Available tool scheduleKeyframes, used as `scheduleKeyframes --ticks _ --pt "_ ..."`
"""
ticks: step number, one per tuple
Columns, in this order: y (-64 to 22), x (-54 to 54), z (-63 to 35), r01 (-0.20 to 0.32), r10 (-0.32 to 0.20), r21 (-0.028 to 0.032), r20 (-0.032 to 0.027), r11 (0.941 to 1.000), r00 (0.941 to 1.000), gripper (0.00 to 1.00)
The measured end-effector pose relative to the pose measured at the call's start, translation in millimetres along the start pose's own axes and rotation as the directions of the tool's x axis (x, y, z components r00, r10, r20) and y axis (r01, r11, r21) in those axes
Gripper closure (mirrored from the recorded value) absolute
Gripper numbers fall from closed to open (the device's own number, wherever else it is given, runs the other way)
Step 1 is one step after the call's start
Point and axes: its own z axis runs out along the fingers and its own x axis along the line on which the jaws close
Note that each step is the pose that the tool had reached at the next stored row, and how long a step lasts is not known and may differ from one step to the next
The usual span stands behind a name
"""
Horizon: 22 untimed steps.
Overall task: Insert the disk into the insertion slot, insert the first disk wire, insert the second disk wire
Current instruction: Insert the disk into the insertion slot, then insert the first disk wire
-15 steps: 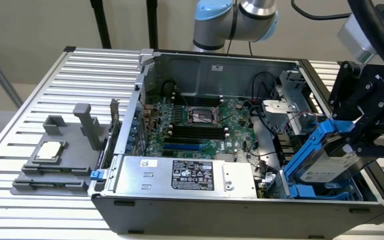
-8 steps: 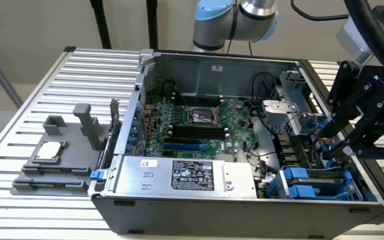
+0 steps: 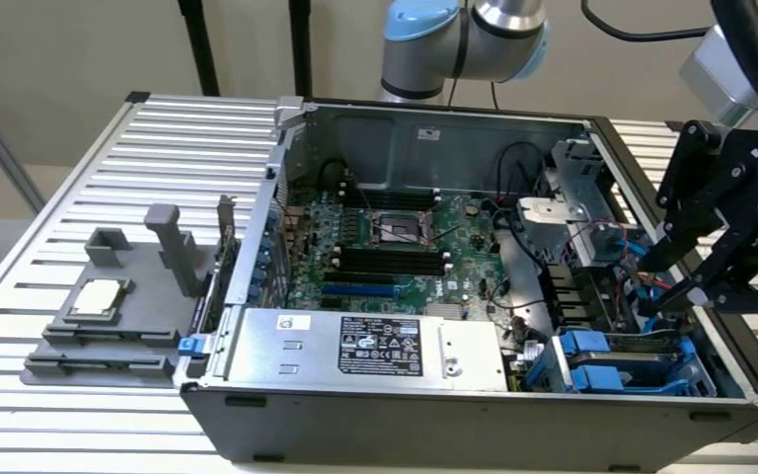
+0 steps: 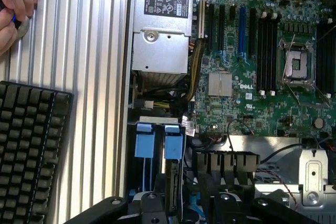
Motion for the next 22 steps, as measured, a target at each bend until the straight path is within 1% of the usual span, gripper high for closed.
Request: scheduleKeyframes --ticks 3,4,22 --pt "-0.2 -0.1 0.0 0.001 -0.001 -0.0001 0.0 1.0 1.0 0.63" --pt "-0.2 -0.1 0.0 0.001 -0.001 0.0 0.0 1.0 1.0 0.71" --pt "-0.3 -0.3 0.1 0.001 -0.001 0.0001 0.0 1.0 1.0 0.71"
